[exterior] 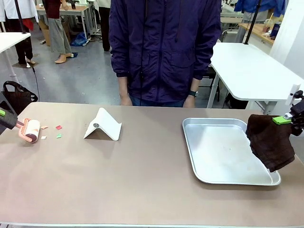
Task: Clean the surface of the table.
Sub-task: Clean the area not pointed to by the person.
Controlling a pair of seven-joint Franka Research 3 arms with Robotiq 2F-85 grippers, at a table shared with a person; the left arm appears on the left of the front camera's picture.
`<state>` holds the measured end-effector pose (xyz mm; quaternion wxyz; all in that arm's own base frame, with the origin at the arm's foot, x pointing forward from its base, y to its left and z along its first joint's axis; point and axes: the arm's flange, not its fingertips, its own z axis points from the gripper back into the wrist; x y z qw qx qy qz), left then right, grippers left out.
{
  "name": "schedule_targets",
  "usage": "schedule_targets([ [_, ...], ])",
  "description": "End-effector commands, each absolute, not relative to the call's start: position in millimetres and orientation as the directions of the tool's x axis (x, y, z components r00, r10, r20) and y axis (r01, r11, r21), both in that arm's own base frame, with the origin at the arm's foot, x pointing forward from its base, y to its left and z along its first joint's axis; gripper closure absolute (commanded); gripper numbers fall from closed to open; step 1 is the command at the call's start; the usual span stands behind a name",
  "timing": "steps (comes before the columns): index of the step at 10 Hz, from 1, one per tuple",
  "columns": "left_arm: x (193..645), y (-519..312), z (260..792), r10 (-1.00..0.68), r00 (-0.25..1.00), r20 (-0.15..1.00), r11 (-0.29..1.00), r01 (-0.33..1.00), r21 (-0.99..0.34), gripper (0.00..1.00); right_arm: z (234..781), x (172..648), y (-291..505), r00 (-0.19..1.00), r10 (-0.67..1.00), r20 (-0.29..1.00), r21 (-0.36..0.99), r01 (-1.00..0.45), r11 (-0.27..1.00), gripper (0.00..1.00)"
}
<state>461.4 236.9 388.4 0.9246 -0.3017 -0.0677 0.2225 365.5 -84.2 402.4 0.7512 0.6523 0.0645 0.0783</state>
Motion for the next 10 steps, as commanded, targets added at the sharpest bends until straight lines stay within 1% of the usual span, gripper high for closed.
schedule_targets([
  [1, 468.5, 227.8, 364.8, 0.451, 0.892, -0.013, 0.741, -0.382, -0.552, 0.78, 405.8, 364.6, -84.7, 0.980, 0.200, 0.010, 0.990, -0.037, 0.135, 0.92],
  [4, 460.0, 208.1, 349.9, 0.409, 0.912, 0.037, 0.790, -0.334, -0.514, 0.78, 405.8, 364.6, -84.7, 0.980, 0.200, 0.010, 0.990, -0.037, 0.135, 0.92],
  [6, 449.8, 194.4, 346.8, 0.377, 0.922, 0.093, 0.822, -0.286, -0.492, 0.78, 405.8, 364.6, -84.7, 0.980, 0.200, 0.010, 0.990, -0.037, 0.135, 0.92],
  [10, 448.3, 171.1, 337.0, 0.317, 0.946, 0.060, 0.827, -0.246, -0.505, 0.78, 405.8, 364.6, -84.7, 0.980, 0.200, 0.010, 0.990, -0.037, 0.135, 0.92],
])
